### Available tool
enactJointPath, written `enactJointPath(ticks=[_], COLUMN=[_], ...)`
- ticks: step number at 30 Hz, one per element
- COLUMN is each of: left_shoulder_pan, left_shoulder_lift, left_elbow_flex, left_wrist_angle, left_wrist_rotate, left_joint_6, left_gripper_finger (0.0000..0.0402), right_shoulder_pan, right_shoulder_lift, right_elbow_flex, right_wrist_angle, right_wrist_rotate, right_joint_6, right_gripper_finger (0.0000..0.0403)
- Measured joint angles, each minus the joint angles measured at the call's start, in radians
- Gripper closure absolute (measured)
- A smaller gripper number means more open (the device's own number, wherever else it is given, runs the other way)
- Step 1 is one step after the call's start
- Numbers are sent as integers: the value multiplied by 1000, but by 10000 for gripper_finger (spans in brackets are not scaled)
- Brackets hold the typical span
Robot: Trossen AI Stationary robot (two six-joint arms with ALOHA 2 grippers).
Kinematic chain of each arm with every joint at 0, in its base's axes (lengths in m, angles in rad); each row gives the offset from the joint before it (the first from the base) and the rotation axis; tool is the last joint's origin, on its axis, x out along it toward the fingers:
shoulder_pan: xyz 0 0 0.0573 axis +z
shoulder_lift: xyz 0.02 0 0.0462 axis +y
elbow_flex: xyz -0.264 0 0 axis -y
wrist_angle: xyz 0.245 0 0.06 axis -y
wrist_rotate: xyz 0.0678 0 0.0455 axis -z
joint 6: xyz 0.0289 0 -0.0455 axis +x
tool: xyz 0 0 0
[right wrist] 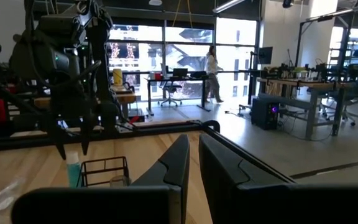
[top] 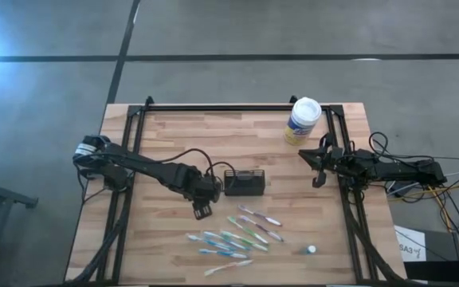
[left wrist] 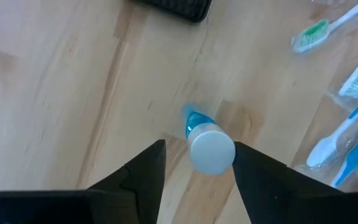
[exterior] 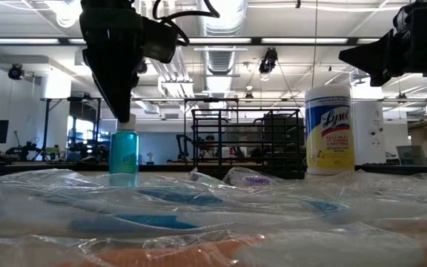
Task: Pick & Place toothbrushing station
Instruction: Put the top blue mouthwash into the mesh organizer
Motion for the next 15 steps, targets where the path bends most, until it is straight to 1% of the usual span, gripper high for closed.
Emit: enactJointPath(ticks=[11,15], left_shoulder_pan=[0,0], left_shoulder_lift=[0,0], left_elbow_flex=[-12,-14], left_wrist_angle=[28,29], left_wrist_rotate=[0,-2], left_joint_6=[32,33], left_gripper_finger=[216,223], right_shoulder_pan=[0,0], right_shoulder_lift=[0,0], right_elbow_flex=[0,0], right_wrist_angle=[0,0], right_wrist_rotate=[0,0], right_joint_6=[0,0], right_gripper_finger=[367,367])
